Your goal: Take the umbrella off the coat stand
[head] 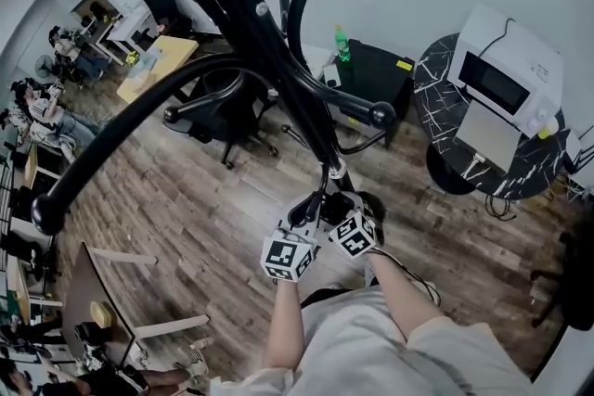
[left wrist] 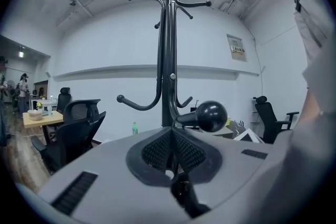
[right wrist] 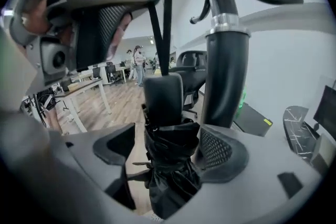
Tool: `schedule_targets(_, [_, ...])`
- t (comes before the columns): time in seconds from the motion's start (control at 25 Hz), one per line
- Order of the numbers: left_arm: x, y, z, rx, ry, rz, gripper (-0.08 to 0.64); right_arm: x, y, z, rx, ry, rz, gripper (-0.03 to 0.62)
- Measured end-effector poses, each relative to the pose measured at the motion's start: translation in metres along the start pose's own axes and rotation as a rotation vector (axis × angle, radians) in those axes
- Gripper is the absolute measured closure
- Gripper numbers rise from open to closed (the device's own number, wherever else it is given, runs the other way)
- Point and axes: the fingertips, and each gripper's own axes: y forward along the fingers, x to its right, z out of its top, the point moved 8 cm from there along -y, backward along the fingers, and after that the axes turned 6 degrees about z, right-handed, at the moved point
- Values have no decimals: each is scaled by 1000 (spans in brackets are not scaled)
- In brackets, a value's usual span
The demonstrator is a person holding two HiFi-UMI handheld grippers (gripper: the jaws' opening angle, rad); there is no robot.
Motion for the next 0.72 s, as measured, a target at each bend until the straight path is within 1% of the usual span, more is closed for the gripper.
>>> schedule_targets(0.04, [1,-1,-1,-5,3,-4,538,1,4,-3,-16,10,-10,210])
schedule_targets(0.08, [1,-1,-1,-9,9,-9,538,2,7,-6,-23,20,-16,283])
schedule_targets(0.12, [1,-1,-1,-14,16,-13,538,2,8,-7,-22,26,-21,313])
schedule_targets(0.2, [0,-1,0,-18,29,-18,538,1,8,-4,-10,13,-20,345])
schedule_targets(0.28, [-1,-2,2,-15,36,-19,538,-3,6,4,14,-12,-12,357])
schedule_targets(0.4, [0,-2,3,-25,62,-21,538,-8,1,14,41,-12,3,362])
schedule_targets(0.56, [-2,-3,7,-28,104,-22,538,-11,-7,20,36,-22,-4,362])
schedule_targets(0.72, [-4,-5,6,-21,99,-27,538,-9,-13,18,39,-7,-18,362])
